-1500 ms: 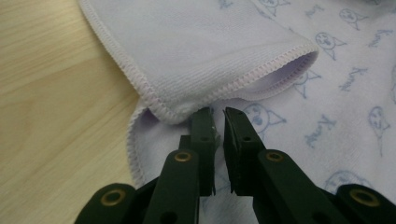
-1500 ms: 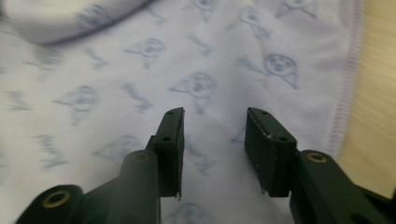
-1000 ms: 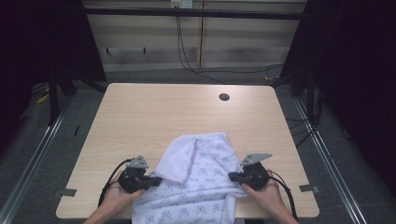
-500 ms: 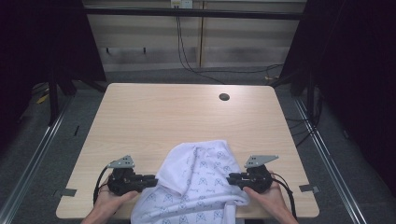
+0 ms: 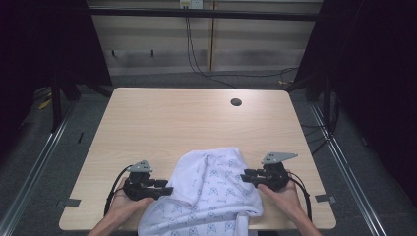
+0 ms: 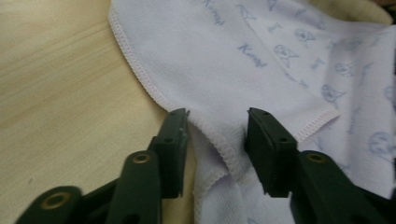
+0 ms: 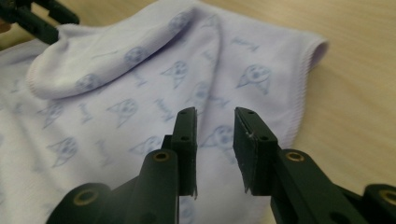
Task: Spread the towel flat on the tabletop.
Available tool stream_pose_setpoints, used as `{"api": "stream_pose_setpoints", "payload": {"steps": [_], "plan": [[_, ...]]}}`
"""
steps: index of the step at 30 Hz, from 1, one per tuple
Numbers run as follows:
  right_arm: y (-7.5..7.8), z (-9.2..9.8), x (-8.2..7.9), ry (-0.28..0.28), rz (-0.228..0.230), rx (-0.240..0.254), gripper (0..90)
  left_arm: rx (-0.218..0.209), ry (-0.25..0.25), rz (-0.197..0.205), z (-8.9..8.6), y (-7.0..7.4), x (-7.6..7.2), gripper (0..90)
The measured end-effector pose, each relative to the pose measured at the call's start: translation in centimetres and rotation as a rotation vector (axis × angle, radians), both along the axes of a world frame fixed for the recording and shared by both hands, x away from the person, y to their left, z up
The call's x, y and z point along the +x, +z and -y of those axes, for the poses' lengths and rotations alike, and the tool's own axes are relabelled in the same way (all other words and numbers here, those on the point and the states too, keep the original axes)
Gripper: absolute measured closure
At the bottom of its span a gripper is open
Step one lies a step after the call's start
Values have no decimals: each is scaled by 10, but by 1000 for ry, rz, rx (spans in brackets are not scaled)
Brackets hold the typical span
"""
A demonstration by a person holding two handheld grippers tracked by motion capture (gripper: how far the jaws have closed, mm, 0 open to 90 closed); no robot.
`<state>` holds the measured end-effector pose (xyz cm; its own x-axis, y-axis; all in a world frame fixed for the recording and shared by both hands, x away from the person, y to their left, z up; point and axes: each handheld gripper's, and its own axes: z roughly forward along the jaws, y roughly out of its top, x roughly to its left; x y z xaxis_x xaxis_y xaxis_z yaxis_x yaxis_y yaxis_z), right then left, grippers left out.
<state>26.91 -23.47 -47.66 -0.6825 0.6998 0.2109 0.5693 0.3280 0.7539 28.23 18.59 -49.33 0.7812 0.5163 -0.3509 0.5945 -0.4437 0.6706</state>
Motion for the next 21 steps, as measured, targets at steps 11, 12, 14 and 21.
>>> {"api": "stream_pose_setpoints", "payload": {"steps": [11,12,14,21], "plan": [[-10,-10,75,-80,-21,-32,588,-85,59,31,-15,14,17,841],[-12,-14,81,-96,-23,-41,569,-96,64,32,-17,16,19,840],[-14,-20,90,-123,-18,-59,549,-100,70,46,-20,21,24,841],[-27,-24,98,-131,-69,-70,580,-97,135,99,-31,29,40,845]]}}
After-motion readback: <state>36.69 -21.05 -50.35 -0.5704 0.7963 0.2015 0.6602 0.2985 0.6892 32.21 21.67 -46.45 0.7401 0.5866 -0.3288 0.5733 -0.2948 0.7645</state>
